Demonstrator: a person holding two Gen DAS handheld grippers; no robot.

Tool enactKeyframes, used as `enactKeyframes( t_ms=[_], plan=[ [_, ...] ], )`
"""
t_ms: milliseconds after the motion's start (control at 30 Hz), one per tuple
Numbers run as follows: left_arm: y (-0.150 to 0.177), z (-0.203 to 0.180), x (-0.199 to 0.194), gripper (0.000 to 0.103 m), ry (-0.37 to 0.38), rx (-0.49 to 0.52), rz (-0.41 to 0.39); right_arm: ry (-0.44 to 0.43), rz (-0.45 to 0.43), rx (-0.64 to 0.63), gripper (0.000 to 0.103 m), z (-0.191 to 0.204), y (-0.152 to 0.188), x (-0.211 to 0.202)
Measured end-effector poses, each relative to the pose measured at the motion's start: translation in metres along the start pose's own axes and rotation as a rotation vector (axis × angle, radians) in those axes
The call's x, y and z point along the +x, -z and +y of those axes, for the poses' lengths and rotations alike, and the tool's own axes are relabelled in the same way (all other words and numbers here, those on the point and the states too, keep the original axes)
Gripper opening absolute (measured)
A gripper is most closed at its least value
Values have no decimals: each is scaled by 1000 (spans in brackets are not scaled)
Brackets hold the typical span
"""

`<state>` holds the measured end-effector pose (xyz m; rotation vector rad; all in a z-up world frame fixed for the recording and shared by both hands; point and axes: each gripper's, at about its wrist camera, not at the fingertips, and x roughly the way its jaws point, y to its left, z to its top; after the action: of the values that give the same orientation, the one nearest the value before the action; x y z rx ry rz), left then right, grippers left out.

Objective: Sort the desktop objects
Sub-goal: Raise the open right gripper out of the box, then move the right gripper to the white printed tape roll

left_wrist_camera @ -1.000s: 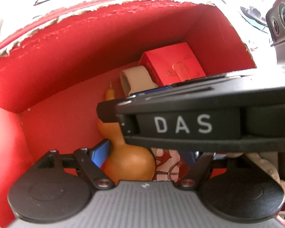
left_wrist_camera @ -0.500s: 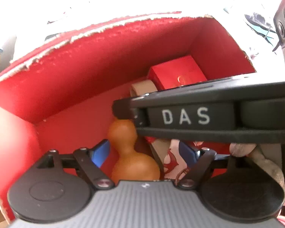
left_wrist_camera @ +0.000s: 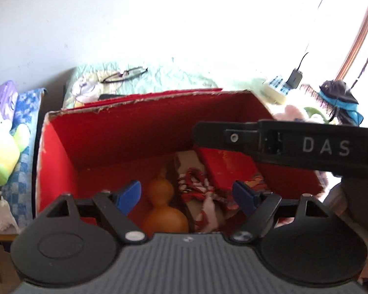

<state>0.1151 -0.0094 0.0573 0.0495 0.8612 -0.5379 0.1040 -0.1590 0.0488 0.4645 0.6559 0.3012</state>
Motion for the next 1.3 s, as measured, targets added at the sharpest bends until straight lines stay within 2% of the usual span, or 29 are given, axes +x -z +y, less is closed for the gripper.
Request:
enactKeyframes(
  t_ms=[100, 200, 233, 400, 600, 700, 800, 900, 967, 1133, 1300],
  plan=[
    [10, -10, -5, 74, -15, -20, -26, -17, -11, -9, 40, 0, 10, -15],
    [24, -10, -19, 61, -17, -83, -28, -38, -17, -19, 40, 2, 17, -31],
    [29, -9, -22, 60, -23, -104, -27, -51, -13, -25, 40, 1, 19, -37],
    [54, -14, -48, 59, -117, -134, -81, -106, 25, -60, 40, 1, 32, -53],
    [76, -27, -67, 61, -168, -151, -91, -179, 123, -91, 40, 5, 52, -54],
    [91, -27, -64, 68, -184, -181, -67, -192, 177, -98, 40, 5, 61, -47],
    [107, -23, -56, 67, -222, -218, -36, -182, 233, -99, 40, 5, 71, -37],
    [120, -20, -44, 58, -281, -227, 14, -174, 286, -109, 40, 8, 82, -29],
    [127, -18, -36, 57, -303, -235, 44, -155, 309, -133, 40, 11, 89, -25],
    [137, -10, -21, 48, -309, -280, 108, -124, 373, -146, 40, 13, 99, -12],
    [139, -3, -10, 29, -326, -320, 141, -99, 423, -103, 40, 8, 106, -2]
  ],
)
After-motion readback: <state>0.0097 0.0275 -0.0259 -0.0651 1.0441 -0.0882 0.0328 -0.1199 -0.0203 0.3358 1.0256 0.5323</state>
